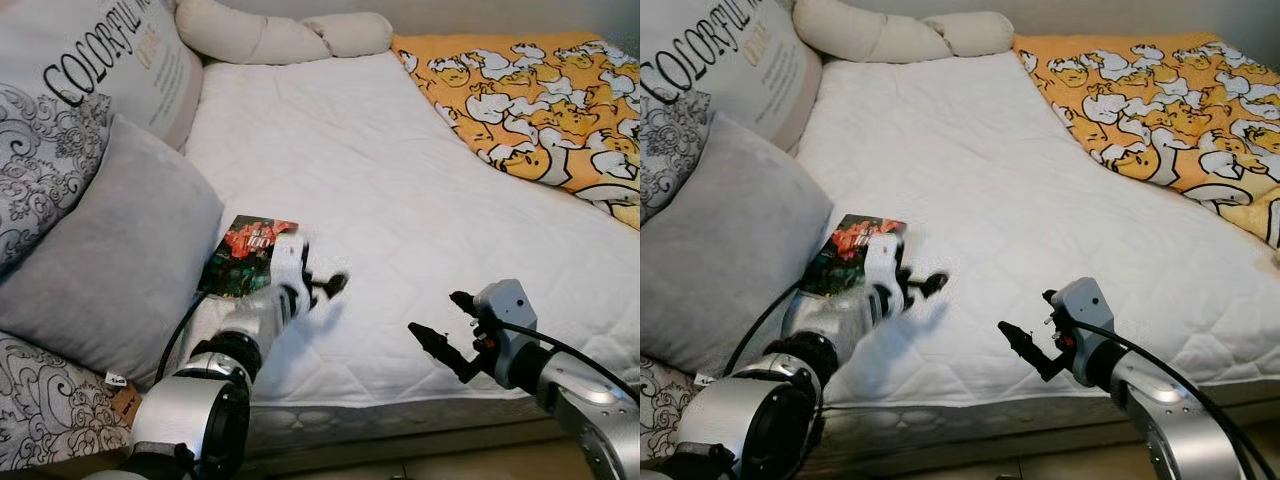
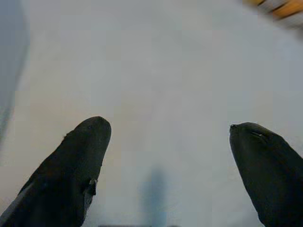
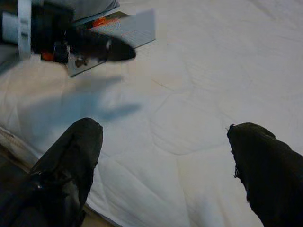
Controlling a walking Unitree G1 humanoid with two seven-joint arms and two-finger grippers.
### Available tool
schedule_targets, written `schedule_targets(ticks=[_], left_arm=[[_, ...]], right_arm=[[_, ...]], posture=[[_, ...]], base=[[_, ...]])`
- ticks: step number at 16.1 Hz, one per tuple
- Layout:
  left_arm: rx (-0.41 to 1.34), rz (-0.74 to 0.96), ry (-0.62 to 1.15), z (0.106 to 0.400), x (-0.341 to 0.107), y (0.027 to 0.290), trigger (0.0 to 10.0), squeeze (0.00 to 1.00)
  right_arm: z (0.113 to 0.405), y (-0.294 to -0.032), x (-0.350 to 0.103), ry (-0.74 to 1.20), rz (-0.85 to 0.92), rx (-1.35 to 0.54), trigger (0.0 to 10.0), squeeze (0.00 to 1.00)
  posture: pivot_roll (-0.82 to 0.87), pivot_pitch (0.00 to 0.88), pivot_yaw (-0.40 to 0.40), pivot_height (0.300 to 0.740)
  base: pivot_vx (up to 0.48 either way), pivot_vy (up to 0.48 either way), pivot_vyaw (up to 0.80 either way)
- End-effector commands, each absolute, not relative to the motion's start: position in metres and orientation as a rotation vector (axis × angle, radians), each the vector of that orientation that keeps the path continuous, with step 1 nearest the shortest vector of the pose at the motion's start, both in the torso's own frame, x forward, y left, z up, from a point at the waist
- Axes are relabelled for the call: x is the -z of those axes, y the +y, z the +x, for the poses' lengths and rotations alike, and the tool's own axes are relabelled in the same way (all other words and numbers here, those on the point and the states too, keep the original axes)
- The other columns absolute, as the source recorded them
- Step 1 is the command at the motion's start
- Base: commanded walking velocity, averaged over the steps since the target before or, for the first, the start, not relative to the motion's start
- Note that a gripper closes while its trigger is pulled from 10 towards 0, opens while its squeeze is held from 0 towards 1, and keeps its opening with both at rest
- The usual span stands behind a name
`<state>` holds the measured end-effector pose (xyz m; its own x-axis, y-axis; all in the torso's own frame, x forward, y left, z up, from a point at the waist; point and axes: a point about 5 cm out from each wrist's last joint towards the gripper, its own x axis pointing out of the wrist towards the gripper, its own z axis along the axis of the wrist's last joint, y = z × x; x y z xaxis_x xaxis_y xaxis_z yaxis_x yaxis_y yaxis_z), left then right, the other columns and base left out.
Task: Clean up the room
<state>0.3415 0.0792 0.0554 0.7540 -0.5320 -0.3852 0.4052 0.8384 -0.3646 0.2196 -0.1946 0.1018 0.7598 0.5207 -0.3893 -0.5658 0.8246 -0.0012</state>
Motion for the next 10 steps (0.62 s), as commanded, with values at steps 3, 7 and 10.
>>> schedule_targets(ticks=[3, 7, 10], left_arm=[[0.480, -0.232, 0.343, 0.349, -0.072, 0.112, 10.0, 0.00], [0.173, 0.045, 0.442, 0.343, -0.052, 0.170, 10.0, 0.00], [0.125, 0.021, 0.460, 0.340, -0.048, 0.182, 10.0, 1.00]], right_arm=[[0.229, -0.184, -0.095, 0.353, -0.106, -0.570, 10.0, 0.00], [0.243, -0.176, -0.084, 0.357, -0.092, -0.472, 10.0, 0.00], [0.245, -0.171, -0.085, 0.339, -0.066, -0.491, 10.0, 0.00]], posture=[[-0.14, 0.000, 0.024, 0.740], [-0.10, 0.000, 0.018, 0.740], [-0.10, 0.000, 0.007, 0.740]], base=[[0.000, 0.000, 0.00], [0.000, 0.000, 0.00], [0.000, 0.000, 0.00]])
